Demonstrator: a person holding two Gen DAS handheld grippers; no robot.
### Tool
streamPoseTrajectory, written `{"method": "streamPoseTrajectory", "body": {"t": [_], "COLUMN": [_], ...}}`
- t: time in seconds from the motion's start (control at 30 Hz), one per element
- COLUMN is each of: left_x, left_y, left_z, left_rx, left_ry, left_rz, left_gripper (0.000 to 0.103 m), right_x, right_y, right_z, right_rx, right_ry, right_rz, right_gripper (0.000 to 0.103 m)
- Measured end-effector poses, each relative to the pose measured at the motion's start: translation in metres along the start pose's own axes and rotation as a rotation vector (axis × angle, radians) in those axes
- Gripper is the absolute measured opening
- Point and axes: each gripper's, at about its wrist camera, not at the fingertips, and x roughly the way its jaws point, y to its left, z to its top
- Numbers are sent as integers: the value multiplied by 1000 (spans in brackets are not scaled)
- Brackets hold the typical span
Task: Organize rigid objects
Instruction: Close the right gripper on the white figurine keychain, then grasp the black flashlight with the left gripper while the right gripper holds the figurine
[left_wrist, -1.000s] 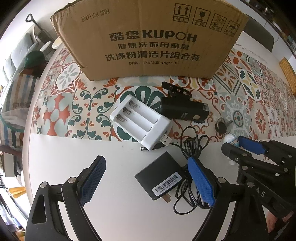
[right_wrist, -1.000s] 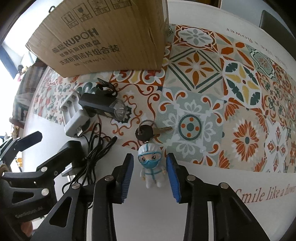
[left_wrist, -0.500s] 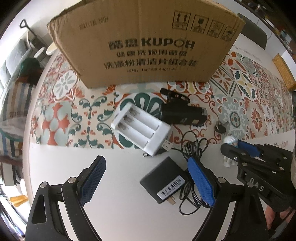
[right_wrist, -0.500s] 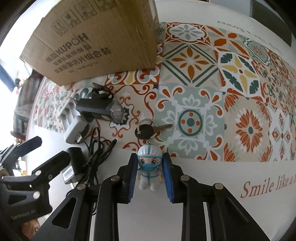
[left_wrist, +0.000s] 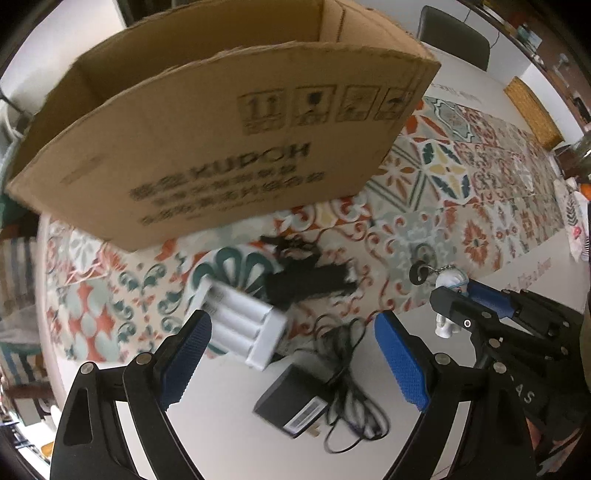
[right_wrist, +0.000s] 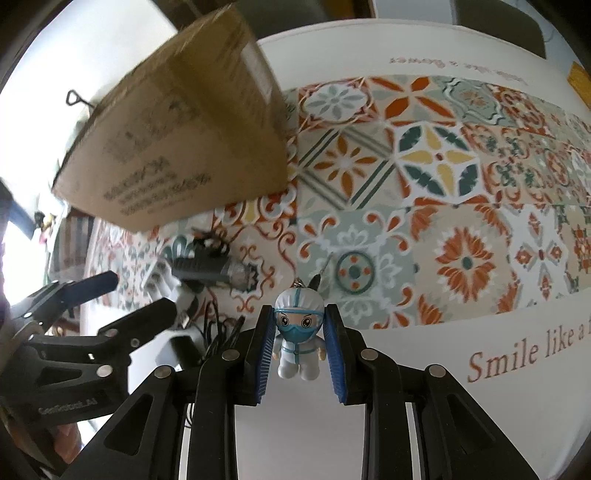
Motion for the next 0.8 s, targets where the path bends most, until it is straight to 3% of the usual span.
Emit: {"method": "streamPoseTrajectory", "body": {"t": [0.43,0.67,0.8], "left_x": [36,40,30], "left_y": [-1,-3,-7], "left_z": [44,48,40], "left_rx": [-55,-65,-80], "left_ry": [184,191,155], "left_rz": [-108,-78,-92], "left_gripper": [91,90,90], "right_x": [-11,-8,-7], "right_y": [-19,-20,-22], "right_z": [23,27,27], "right_rx": [80,89,96], "right_ry": [-34,-35,-33], "right_rz": [3,5,6], "right_gripper": [27,27,27]}}
